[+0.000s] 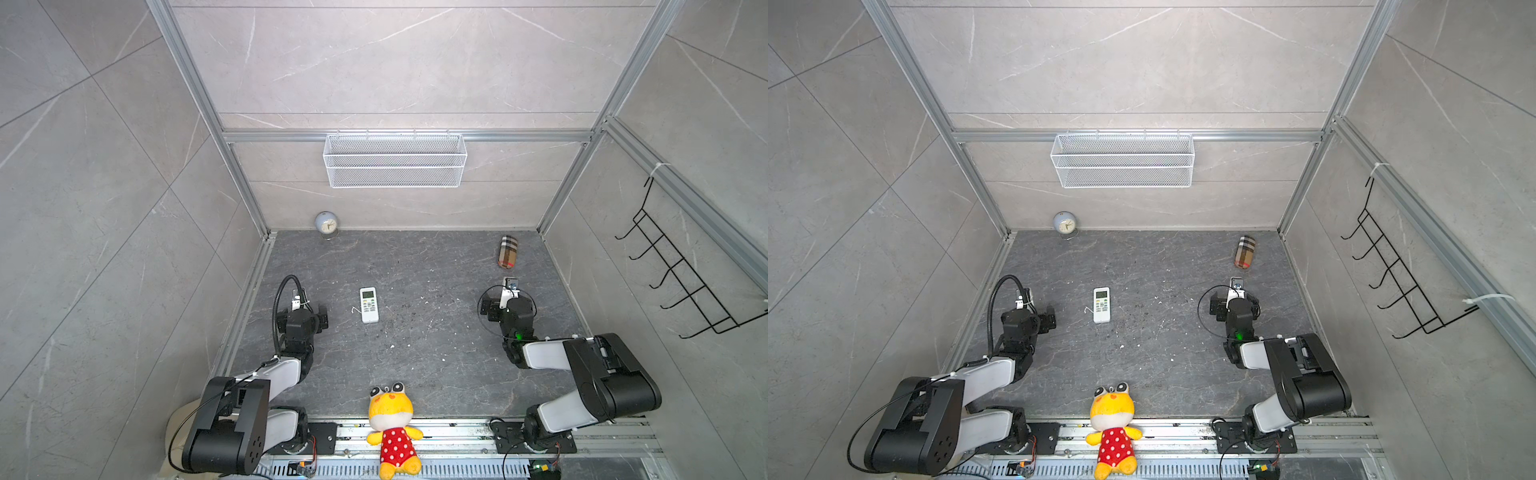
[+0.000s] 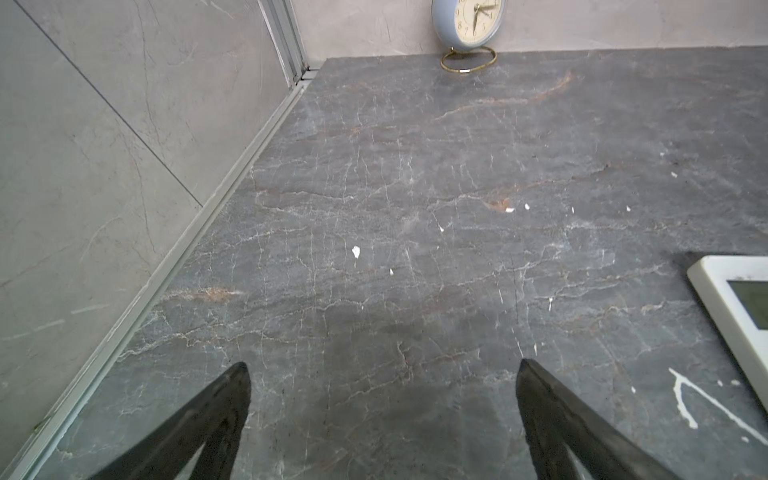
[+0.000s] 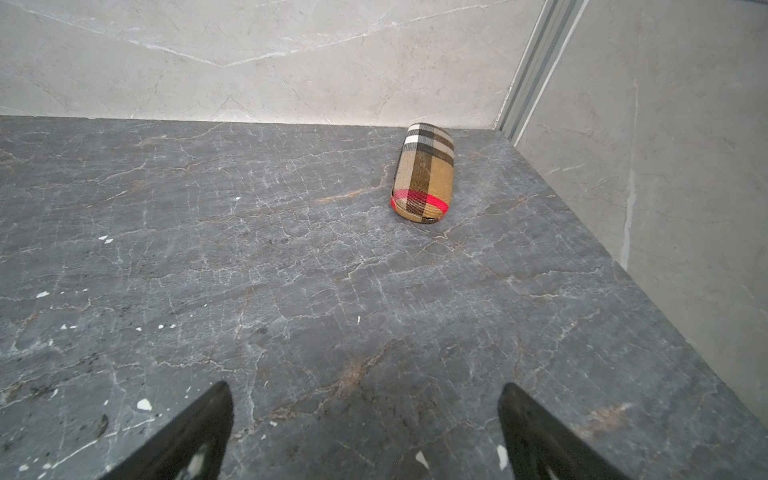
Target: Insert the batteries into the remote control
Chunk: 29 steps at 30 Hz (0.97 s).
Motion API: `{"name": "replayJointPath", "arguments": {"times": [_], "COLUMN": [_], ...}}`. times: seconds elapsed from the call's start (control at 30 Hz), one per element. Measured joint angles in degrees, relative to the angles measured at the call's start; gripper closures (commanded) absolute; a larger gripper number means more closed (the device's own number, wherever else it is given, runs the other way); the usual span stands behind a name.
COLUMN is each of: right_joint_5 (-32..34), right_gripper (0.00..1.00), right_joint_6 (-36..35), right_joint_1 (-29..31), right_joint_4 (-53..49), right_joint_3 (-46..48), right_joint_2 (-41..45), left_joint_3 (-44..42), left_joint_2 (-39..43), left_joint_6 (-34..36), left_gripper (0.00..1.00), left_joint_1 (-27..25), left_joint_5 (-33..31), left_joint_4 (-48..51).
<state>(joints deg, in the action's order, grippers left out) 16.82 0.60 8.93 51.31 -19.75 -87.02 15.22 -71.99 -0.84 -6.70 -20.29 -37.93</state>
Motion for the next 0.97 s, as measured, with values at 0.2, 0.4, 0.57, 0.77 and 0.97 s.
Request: {"name": "replayJointPath", "arguments": {"times": [0.2, 0.4, 0.57, 0.77, 0.97], "right_joint_5": [-0.2, -0.2, -0.2, -0.4, -0.4], "right_gripper": [0.01, 0.01, 0.01, 0.01, 0.01], "right_joint_6": [0.0, 0.0, 0.0, 0.0, 0.0], "right_joint_1": [0.0, 0.0, 0.0, 0.0, 0.0], "right_joint_4": [0.0, 0.0, 0.0, 0.0, 0.0], "right_joint_3": [0.0, 0.0, 0.0, 0.0, 0.0], "right_joint_2": [0.0, 0.0, 0.0, 0.0, 0.0], "left_joint_3": [-0.2, 0.4, 3.0, 3.3, 3.3], "left_joint_2": [-7.9, -14.8, -14.8, -14.8, -14.8], "left_joint_6": [1.0, 1.1, 0.6, 0.3, 0.2], "left_gripper": [0.00, 0.00, 0.00, 0.00, 0.00], "left_joint_1": [2.3, 4.1, 5.7, 5.8, 5.8], "left_joint_5": [1.0, 2.6, 3.8, 4.2, 4.2], "left_joint_4": [-10.3, -13.2, -12.9, -12.6, -12.6]}}
